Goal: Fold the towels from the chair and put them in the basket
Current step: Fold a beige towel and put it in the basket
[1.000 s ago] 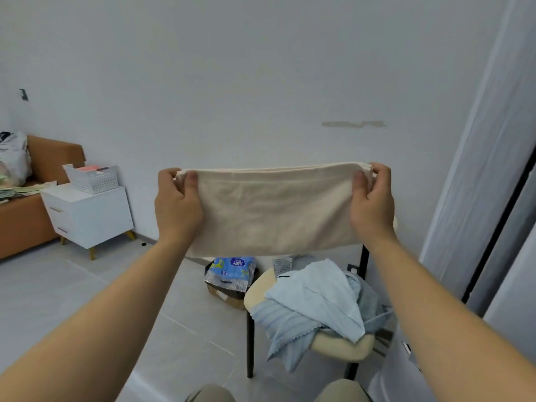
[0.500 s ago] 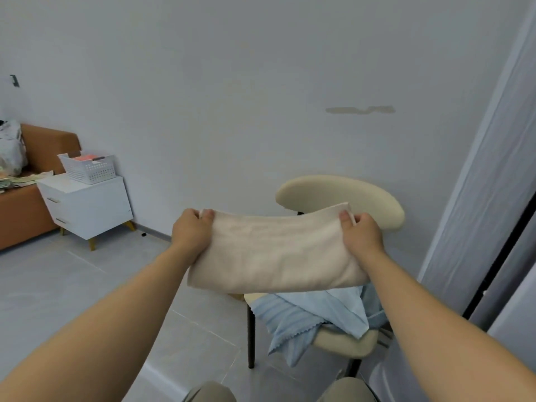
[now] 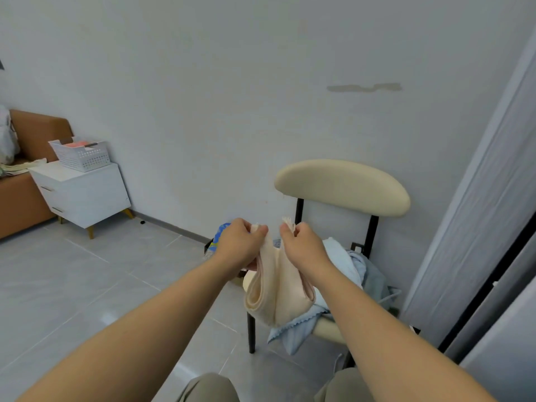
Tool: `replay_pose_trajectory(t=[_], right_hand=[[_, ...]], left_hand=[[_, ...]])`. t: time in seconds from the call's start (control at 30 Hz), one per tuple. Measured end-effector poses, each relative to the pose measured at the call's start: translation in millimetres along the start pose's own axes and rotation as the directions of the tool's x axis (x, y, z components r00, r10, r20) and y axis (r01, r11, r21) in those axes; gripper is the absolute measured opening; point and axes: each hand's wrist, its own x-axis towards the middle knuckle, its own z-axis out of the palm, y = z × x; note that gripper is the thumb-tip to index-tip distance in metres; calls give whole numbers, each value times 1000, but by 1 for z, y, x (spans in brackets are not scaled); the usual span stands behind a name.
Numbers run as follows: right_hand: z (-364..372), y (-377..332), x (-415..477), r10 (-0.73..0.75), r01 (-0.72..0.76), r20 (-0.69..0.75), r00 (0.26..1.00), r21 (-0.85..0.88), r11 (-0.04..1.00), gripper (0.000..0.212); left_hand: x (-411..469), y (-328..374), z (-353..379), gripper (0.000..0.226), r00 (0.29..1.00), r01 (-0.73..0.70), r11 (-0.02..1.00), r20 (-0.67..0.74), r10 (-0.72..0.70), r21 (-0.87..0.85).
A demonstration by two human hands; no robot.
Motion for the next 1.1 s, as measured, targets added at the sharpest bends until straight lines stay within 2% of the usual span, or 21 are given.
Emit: replay_pose_trajectory(t=[0.17,0.3,0.43,0.5,0.57,0.63,0.7,0.77,0.8,0.87,0.93,0.97,1.03,1.1], right_hand=[[9,-4,-6,-17,13,107,994,36,999,40],[5,-9,-11,-1,-37,218,976,168,985,45],[-3,-12,-16,-28,-194,391,920,516,834,25],[-4,-9,-16,-62,-233,449,891,571,788,33],[-3,-6,-16,-91,-262,513,854,574,776,44],[-1,-1,-10,-82,-260,516,852,555,790,50],[1,4,-3,-31,-200,414,910,502,841,46],[5,16,9,-13,-78,260,966,335,939,46],[7,22,16,-45,-4,215,976,221,975,57],[12,31,31,-135,133,259,956,26,991,86],[19,33,49,-169,221,391,905,-90,971,95],[24,34,60,-169,242,442,881,-114,964,87],[35,32,81,-130,223,483,866,-140,965,58],[42,26,101,-117,221,508,854,-150,964,42]], left_hand=[[1,-1,1,27,999,-52,998,-10,52,36],[2,0,-1,33,998,-58,998,10,57,31],[2,-1,-7,50,997,-78,996,29,77,53],[5,-4,-13,51,995,-86,994,54,82,70],[10,-10,-17,43,992,-97,993,81,92,60],[15,-17,-20,33,989,-102,995,108,99,23],[20,-22,-23,26,986,-136,990,103,133,25],[28,-26,-27,25,972,-222,969,106,211,108],[32,-26,-30,25,956,-278,946,146,255,166],[41,-25,-37,27,911,-385,882,266,316,272],[52,-25,-43,27,880,-439,842,340,332,313],[60,-26,-47,28,874,-451,830,351,336,329],[80,-31,-53,31,873,-460,804,357,332,377],[103,-38,-62,31,894,-425,811,325,307,402]])
